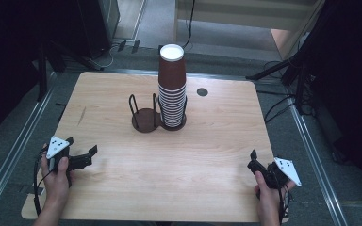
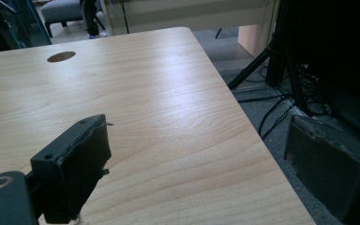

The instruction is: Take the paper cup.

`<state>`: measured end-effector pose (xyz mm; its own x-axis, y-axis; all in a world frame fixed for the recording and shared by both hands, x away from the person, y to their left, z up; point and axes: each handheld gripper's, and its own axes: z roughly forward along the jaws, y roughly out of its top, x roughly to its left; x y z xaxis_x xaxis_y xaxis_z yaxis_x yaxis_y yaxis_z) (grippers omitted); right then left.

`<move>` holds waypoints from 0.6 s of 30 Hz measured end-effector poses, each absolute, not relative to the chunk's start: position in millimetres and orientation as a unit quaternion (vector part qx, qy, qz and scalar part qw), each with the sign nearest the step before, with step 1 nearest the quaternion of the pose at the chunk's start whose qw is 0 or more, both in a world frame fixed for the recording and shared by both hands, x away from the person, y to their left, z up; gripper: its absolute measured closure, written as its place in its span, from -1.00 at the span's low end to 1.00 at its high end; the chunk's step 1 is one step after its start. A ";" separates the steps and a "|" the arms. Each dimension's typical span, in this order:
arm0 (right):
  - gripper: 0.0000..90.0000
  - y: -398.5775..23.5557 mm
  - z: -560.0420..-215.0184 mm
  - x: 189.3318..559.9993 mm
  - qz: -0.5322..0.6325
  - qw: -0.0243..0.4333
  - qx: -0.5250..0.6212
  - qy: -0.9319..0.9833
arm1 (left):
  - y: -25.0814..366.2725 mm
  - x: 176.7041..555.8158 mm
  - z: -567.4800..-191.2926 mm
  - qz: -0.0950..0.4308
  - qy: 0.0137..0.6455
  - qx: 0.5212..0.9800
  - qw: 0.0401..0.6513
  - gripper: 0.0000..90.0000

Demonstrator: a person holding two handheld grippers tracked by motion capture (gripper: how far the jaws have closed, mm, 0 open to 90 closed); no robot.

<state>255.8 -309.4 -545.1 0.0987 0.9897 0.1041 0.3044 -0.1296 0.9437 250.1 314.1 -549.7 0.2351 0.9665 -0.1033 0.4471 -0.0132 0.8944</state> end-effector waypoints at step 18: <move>-0.83 -283.3 -531.3 256.3 0.408 0.421 0.580 0.565 | 315.2 248.8 -549.9 0.286 0.546 0.644 0.453 -0.97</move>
